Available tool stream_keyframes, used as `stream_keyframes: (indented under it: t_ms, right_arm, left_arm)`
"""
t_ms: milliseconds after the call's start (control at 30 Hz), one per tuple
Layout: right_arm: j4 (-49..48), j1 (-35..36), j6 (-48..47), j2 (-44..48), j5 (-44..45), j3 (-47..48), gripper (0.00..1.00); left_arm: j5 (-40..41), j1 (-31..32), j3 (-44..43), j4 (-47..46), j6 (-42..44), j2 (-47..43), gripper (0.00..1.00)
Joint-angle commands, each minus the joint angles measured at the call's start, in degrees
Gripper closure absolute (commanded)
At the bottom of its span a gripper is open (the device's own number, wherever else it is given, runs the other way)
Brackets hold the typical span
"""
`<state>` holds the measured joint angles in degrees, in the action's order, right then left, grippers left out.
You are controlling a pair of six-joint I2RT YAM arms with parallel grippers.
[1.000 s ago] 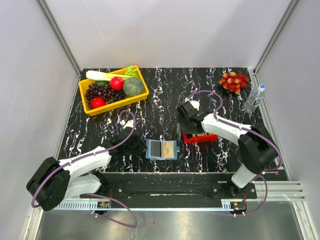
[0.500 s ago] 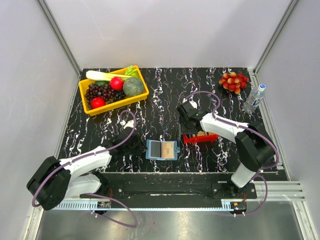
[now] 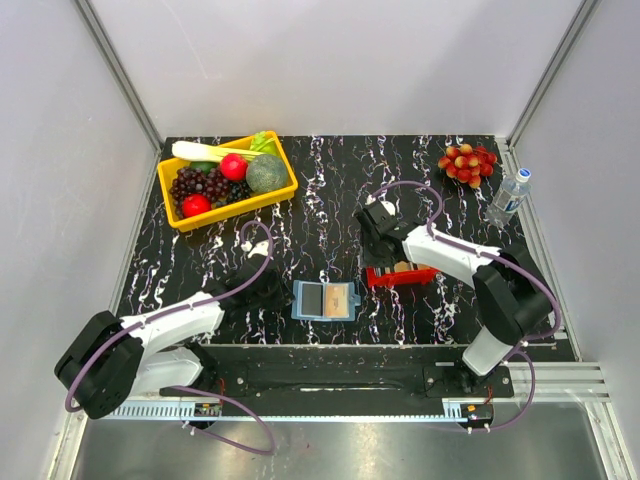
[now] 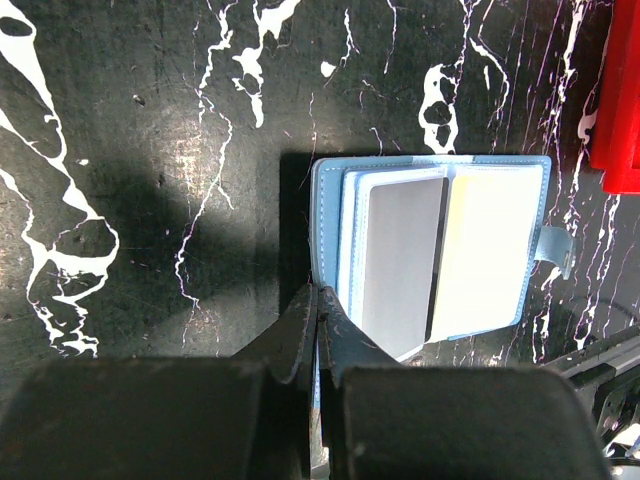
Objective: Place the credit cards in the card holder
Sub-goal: Pick up the credit card from the storage box.
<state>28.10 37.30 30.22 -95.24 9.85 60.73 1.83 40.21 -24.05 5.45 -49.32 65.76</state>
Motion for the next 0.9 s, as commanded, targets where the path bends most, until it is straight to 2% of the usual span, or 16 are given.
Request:
stream_keyframes:
  t_ms: [0, 133, 500, 600, 733, 867]
  right_arm:
    - [-1.6, -0.6, -0.7, 3.4, 1.3, 0.6, 0.56]
    - [-1.4, -0.7, -0.9, 3.7, 1.9, 1.1, 0.59]
    - [-0.3, -1.2, -1.8, 3.6, 2.6, 1.5, 0.91]
    - [-0.1, -1.3, -2.9, 4.8, 4.4, 1.8, 0.97]
    - [3.2, -1.3, -3.9, 6.6, 7.7, 3.9, 1.0]
    - [4.2, -1.3, -0.2, 11.7, 7.9, 3.3, 1.0]
  left_arm:
    - [-0.9, 0.1, -1.8, -1.6, 1.2, 0.4, 1.0]
    - [-0.9, 0.1, -2.0, -1.4, 1.4, 0.7, 1.0]
    - [-1.3, 0.1, -2.0, -1.9, 1.5, 1.2, 1.0]
    - [-1.0, 0.1, -2.0, -1.8, 1.5, 1.0, 1.0]
    - [-1.0, 0.1, -2.4, -1.6, 1.4, 0.6, 1.0]
    - [-0.9, 0.1, -2.3, -1.6, 1.3, -0.4, 1.0]
